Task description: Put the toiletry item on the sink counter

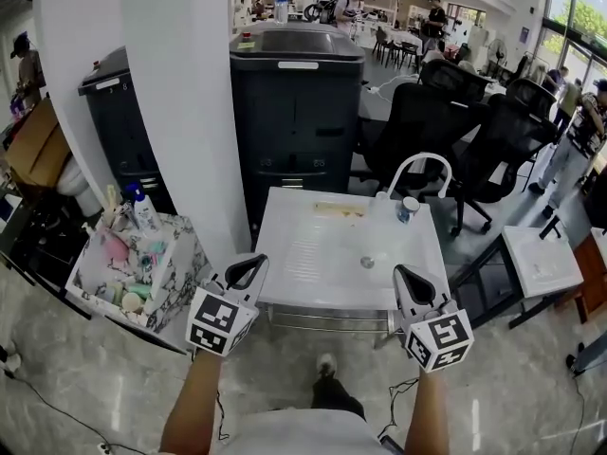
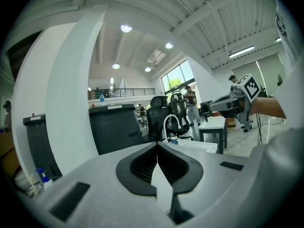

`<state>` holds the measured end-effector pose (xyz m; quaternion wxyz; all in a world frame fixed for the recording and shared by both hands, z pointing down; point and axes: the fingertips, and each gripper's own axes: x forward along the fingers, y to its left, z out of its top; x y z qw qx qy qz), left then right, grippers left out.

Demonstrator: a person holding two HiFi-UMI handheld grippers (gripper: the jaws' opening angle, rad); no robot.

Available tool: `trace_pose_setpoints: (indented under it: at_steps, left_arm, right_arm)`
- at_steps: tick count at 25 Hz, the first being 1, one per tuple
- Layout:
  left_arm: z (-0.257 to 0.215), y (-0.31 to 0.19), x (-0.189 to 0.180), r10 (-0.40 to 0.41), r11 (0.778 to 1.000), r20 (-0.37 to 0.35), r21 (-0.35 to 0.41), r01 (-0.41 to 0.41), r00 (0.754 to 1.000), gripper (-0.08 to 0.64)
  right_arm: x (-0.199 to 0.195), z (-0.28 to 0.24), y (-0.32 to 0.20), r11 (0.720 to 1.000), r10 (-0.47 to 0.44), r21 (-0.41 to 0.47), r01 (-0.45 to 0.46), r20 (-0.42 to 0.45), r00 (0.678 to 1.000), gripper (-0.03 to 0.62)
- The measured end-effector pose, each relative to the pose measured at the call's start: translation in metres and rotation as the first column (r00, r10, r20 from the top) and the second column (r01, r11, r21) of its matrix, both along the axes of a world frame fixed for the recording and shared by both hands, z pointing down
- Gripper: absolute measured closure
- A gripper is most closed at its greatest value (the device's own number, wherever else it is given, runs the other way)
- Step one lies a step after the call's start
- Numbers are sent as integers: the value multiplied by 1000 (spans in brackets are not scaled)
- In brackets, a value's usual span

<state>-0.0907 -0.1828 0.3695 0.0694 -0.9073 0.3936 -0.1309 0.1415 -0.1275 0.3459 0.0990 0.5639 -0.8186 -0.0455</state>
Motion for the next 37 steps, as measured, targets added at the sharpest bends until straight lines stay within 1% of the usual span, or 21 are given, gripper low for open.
trace_pose_setpoints:
  at_steps: [7, 13, 24, 37]
  left_arm:
    - [-4, 12, 3, 3, 1000, 36, 24, -4, 999, 549]
    - [-7, 20, 8, 13, 999, 39, 35, -15, 999, 549]
    - [-5, 15, 17, 18, 999, 60, 39, -20, 998, 549]
    - [-1, 12, 19, 15, 1000, 56, 20, -16, 998, 549]
  right_arm:
    - [-9, -1, 7, 1000, -24, -4, 24, -35, 999, 597]
    - [-8, 3, 10, 1000, -28, -10, 28, -57, 998, 597]
    - [-1, 4, -1, 999, -33, -9, 33, -56, 998, 597]
    - [-1, 8, -10, 999, -49, -22, 48, -55, 997, 597]
